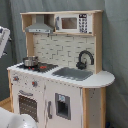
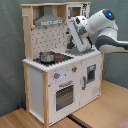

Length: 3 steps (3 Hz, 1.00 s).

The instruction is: Play with the kitchen

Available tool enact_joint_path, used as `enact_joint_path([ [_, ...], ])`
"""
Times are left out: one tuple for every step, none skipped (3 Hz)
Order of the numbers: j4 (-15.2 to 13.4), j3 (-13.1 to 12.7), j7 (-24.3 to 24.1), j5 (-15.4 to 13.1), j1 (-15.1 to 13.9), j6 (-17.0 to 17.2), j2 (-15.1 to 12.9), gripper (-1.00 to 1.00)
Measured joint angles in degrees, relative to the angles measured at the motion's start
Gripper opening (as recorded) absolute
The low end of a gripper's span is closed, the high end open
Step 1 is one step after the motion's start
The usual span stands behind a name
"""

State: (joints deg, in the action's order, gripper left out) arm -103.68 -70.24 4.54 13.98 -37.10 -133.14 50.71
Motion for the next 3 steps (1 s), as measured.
enact_joint_path([
  [0.03, -1.67, -0.17, 0.2, -1.17, 1.03, -5.34, 1.0],
  [0.62, -3.87, -0.21, 0.22, -3.13, 1.93, -10.57, 1.0],
  [2.11, -6.59, -0.33, 0.22, -5.65, 3.36, -14.76, 1.0],
])
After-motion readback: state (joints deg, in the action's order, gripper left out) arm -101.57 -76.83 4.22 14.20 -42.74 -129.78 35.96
